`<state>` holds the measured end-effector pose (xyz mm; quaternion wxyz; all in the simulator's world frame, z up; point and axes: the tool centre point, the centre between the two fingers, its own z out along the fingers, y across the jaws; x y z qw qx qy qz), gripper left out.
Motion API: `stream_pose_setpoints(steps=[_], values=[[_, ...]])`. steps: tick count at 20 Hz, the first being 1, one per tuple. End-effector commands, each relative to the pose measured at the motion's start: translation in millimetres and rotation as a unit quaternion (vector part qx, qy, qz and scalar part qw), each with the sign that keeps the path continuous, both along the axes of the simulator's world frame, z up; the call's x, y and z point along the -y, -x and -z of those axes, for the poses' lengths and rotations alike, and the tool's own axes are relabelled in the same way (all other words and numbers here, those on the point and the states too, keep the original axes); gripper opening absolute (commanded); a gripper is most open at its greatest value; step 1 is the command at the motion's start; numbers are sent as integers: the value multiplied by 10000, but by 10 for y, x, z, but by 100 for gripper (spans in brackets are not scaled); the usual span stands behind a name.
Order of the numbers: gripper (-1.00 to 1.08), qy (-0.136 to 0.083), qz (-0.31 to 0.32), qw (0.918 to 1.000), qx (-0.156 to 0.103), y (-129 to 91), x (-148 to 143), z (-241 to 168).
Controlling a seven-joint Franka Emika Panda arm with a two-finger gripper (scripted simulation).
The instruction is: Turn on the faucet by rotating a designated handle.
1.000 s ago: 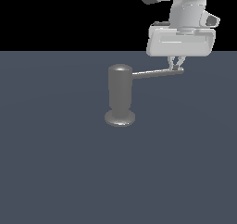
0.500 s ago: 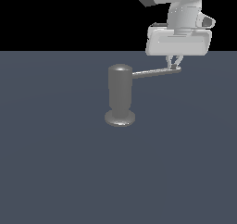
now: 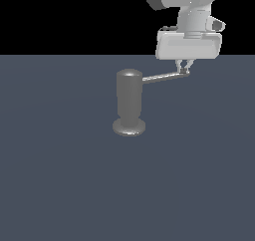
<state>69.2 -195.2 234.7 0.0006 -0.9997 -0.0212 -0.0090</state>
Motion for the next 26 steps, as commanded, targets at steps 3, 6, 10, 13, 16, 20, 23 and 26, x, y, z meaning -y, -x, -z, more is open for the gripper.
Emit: stream_pose_setpoints(steps=[3,6,10,13,16,20,23,26], values=[[-100,-7,-32,10000,-9,-155,-74,53],[-100,-6,-22,10000,-15,-231,-79,61],[-100,-5,-10,10000,-23,-329,-85,70],[-100,-4,-1,10000,-30,-400,-88,77],[-100,-3,8,10000,-35,-469,-93,84],[-100,-2,20,10000,-43,-558,-97,93],[-100,-1,28,10000,-49,-622,-100,100],[-100,0,36,10000,-54,-684,-103,106]])
